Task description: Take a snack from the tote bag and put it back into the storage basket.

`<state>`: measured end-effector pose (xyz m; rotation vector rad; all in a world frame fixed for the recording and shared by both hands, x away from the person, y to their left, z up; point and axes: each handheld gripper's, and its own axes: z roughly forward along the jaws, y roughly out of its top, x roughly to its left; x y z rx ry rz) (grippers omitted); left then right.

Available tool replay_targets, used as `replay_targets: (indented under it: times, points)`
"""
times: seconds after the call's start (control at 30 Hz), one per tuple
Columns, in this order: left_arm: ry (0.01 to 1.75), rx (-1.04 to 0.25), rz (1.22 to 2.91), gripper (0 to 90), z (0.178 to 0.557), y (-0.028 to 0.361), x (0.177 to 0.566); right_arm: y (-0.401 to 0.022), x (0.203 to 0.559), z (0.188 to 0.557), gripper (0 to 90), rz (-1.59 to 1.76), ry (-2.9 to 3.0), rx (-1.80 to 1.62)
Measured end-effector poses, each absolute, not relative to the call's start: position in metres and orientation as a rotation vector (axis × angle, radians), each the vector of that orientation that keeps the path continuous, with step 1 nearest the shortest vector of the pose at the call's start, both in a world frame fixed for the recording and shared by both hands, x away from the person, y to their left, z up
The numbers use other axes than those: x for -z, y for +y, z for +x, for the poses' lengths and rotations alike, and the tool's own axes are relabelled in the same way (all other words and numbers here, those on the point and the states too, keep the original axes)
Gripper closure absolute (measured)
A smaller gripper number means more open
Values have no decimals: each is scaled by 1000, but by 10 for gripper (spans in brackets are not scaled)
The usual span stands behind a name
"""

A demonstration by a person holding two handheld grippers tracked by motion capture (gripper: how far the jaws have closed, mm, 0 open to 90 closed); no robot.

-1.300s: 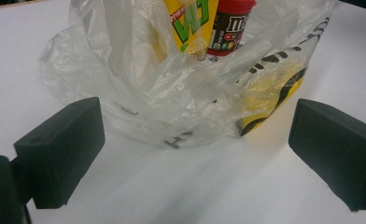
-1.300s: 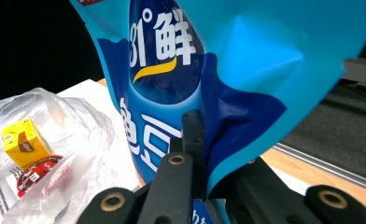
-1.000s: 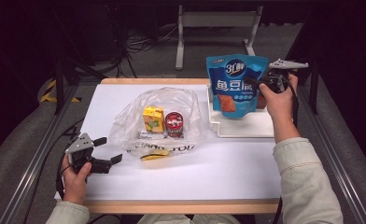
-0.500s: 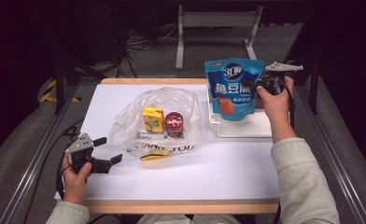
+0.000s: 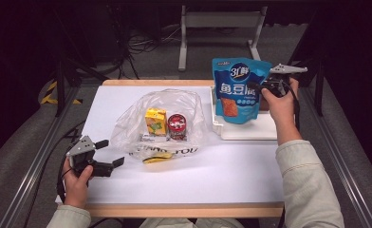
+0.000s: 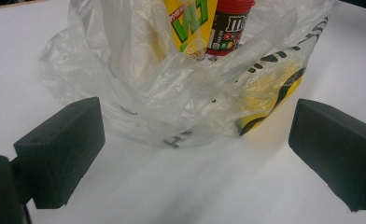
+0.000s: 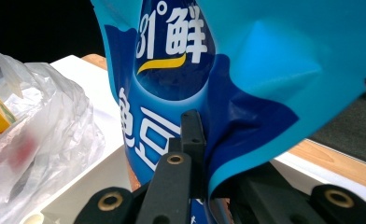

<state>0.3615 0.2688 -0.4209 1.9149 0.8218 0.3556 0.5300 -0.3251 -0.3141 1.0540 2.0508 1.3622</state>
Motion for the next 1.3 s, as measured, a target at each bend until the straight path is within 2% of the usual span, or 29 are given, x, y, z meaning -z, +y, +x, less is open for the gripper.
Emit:
replay_targets:
  times: [0.47,0.6,0.7,0.83,1.03,1.3]
  points:
    - [822,-353,1914,41,361,269,421,-329,316,532,798,1019,2052,-1265]
    - [819,-353,1914,41,362,268,421,-333,316,532,686,1025,2026,-1229]
    - [820,-350,1913,41,361,268,421,-337,318,532,554,1035,2000,-1195]
    - [818,-353,1914,41,362,268,421,-344,320,531,455,1060,1976,-1197]
    - [823,-350,1910,41,362,267,421,-342,322,528,339,1068,1966,-1195]
    - [821,-352,1912,41,362,267,421,-343,320,518,282,1068,1940,-1226]
